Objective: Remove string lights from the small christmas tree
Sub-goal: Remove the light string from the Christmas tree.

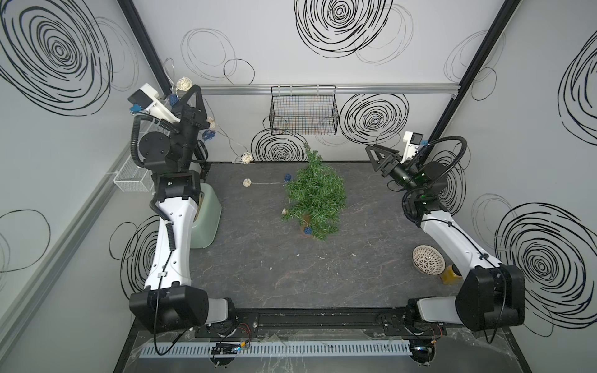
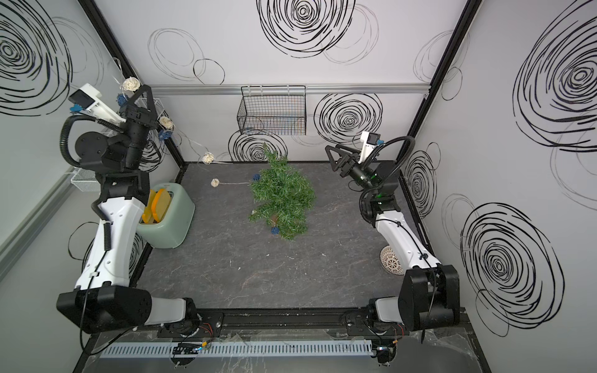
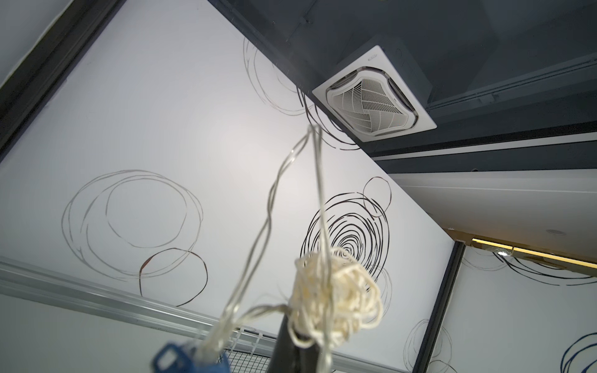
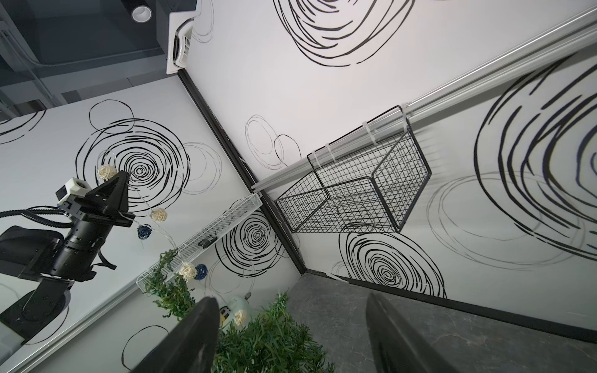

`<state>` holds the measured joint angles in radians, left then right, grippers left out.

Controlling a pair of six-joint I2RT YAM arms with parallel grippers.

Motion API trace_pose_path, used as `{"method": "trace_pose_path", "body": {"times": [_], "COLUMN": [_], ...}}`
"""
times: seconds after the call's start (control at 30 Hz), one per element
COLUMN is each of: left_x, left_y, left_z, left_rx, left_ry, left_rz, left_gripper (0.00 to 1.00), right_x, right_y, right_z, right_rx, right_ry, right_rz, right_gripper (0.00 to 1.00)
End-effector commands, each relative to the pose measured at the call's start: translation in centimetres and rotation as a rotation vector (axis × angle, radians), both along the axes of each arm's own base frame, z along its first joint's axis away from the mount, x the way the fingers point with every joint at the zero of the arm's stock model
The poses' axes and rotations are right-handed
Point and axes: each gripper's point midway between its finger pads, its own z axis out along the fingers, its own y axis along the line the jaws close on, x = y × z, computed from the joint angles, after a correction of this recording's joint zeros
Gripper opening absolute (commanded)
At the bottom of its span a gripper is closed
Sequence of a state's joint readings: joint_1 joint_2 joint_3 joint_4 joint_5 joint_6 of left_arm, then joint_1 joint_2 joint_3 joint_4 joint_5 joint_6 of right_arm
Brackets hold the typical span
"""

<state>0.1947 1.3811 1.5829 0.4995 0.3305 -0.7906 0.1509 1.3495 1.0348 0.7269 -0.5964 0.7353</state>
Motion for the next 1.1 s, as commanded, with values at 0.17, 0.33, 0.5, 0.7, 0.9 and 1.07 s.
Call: {"method": "trace_pose_path", "body": {"times": [0.17,0.33,0.5,0.7,0.9,1.07], "left_x": [-5.2,-6.7,-8.0,-9.3,-10.3,-11.7], "left_y": [-1.5,-2.8,-3.5,-3.9,-5.4,-7.6], "left_z": [5.6,7.5,8.1,8.1,6.2,4.1], "left_rx": [0.027,0.108,0.185,0.234,0.257,0.241], "left_ry": [-0.1,-0.065,-0.021,0.003,0.021,0.026], "left_rz": [-0.003,0.096,0.222,0.295,0.214,0.04], "left_gripper": [0.0,0.0,0.0,0.0,0.0,0.0], "right_x": [-2.3,-3.2,-4.2,-5.3,-7.5,-10.6], "right_y": [0.5,0.9,1.3,2.3,3.4,5.2], "right_z": [3.0,3.6,4.4,4.8,5.0,4.5], "right_rx": [-0.014,-0.023,-0.025,-0.035,-0.054,-0.091], "right_ry": [-0.089,-0.107,-0.131,-0.144,-0.167,-0.191], "right_rz": [0.014,0.018,0.018,0.03,0.066,0.111], "right_gripper": [0.76,0.76,0.76,0.76,0.76,0.76]}}
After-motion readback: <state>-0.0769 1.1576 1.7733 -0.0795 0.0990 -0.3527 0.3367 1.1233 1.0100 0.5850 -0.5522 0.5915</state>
